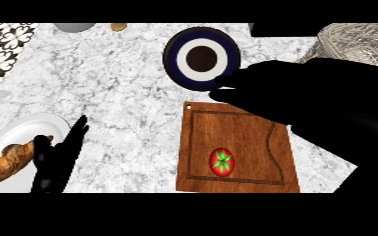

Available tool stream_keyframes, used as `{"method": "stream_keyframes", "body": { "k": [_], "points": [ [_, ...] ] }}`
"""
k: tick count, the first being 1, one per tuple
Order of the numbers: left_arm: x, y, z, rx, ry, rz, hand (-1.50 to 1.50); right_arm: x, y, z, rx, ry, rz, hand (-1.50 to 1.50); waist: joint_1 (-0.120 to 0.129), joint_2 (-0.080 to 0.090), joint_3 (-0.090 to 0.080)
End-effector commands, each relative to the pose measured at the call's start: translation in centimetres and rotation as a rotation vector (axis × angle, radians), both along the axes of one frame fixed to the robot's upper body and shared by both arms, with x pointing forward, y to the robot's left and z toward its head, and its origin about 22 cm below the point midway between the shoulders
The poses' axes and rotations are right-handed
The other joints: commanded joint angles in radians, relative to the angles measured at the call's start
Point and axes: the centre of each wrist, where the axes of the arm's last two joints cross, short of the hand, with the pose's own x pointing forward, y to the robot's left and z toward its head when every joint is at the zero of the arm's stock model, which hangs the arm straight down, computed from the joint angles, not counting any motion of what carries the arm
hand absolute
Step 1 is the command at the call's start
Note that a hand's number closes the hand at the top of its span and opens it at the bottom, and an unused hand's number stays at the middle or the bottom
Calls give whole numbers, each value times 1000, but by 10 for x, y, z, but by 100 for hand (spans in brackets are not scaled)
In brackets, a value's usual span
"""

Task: Pick the tomato from the cutting board and place it in the basket

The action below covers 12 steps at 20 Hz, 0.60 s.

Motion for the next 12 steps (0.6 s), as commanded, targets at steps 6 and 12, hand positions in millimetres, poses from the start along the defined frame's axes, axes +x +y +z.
{"method": "stream_keyframes", "body": {
  "k": [6, 12],
  "points": [
    [-7, -10, -20, -19, 138, 20, 0, 9, -19, 3, -75, 71, -5, -150, 12, 15, -8],
    [-11, -5, -29, -27, 134, -11, 0, -5, 0, -25, -9, 80, -9, -150, 14, 15, -8]
  ]
}}
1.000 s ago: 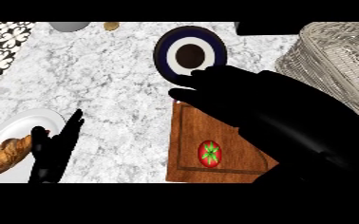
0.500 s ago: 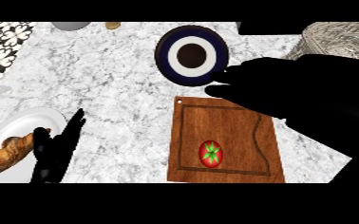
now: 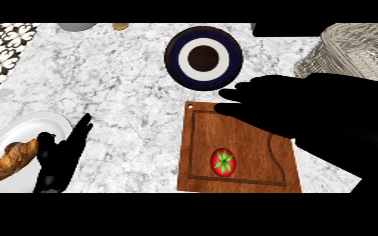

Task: Pick the tomato from the cutting board and place it in the basket

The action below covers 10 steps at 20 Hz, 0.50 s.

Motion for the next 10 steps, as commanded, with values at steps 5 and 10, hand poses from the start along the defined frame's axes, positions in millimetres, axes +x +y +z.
{"method": "stream_keyframes", "body": {
  "k": [5, 10],
  "points": [
    [-18, -2, -20, -11, 134, 17, 0, -5, 27, -46, 46, 12, -17, -150, 13, 11, -11],
    [-5, -2, -19, -3, 135, 27, 0, -6, 33, -79, -1, 5, -35, -150, 10, 14, -11]
  ]
}}
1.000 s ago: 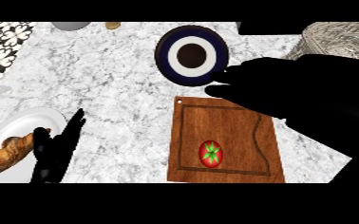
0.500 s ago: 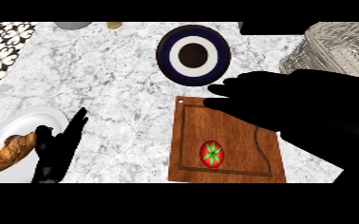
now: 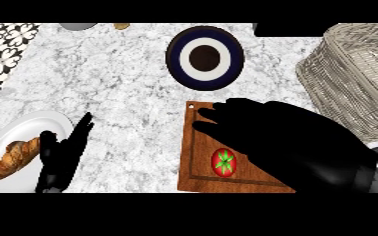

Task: Pick the tomato from the cutting board and place it in the basket

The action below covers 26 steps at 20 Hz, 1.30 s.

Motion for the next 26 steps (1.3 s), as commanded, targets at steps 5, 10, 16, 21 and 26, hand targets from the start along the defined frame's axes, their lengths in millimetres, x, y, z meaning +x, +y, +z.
{"method": "stream_keyframes", "body": {
  "k": [5, 10, 16, 21, 26],
  "points": [
    [-9, -2, -26, -25, 135, 23, 0, 3, 4, -46, -92, 7, -13, -150, -1, 11, -13],
    [-26, -2, -32, -27, 131, 12, 0, -5, 4, -76, -56, 21, -13, -150, 0, 9, -12],
    [-9, -1, -19, -12, 132, 21, 0, 5, 6, -100, -54, 8, -17, -150, 0, 10, -12],
    [3, -5, -15, -16, 119, 10, 0, 3, 3, -111, -76, -5, 0, -150, -6, 8, -13],
    [-23, 9, -20, -8, 117, 25, 0, 11, 11, -126, -37, 9, -16, -150, 3, 8, -13]
  ]
}}
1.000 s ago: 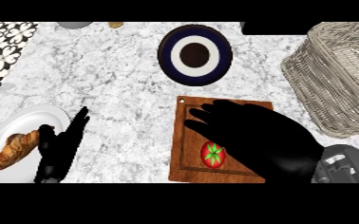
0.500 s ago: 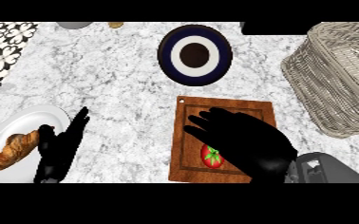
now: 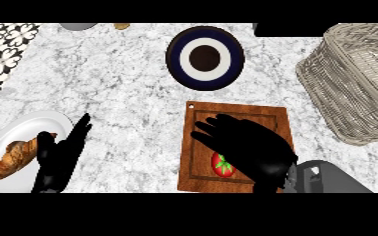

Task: Pick the tomato from the cutting board and place it in the basket

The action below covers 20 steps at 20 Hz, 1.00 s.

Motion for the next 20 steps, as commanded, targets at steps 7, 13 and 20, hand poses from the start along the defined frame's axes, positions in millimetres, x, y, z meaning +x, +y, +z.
{"method": "stream_keyframes", "body": {
  "k": [7, 13, 20],
  "points": [
    [1, -15, -15, -13, 120, 24, 0, 7, 30, -23, -40, -16, 11, -150, 1, 9, -13],
    [-7, 2, -14, -1, 131, 23, 0, 13, 11, -53, -151, -1, -7, -150, 2, 10, -13],
    [-16, -10, -28, -29, 130, 24, 0, 18, 8, -74, -130, 14, -2, -150, 1, 10, -13]
  ]
}}
